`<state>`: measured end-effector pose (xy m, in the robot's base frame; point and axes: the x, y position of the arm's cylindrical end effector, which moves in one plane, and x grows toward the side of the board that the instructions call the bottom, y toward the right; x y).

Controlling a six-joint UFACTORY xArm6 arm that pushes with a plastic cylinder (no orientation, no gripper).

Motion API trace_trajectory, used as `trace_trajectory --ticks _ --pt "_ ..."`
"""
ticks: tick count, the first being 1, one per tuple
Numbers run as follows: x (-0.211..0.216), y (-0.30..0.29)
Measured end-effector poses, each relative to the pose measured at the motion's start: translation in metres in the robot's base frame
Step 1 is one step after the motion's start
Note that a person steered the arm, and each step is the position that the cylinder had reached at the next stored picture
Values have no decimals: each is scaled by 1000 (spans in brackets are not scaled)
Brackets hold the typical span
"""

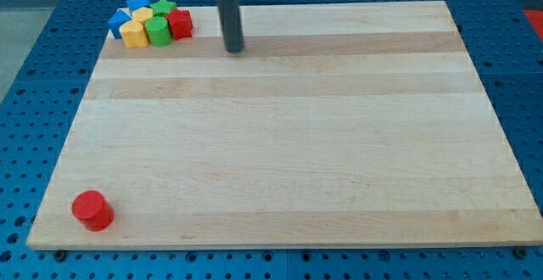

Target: Slide red circle to the top left of the board

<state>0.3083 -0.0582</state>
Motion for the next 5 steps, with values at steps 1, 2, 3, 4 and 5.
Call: trace_trajectory --ticks 1,2,3,4,5 --pt "31 37" --pt "81 63" --pt "141 64" --pt "197 34" --pt "236 -8"
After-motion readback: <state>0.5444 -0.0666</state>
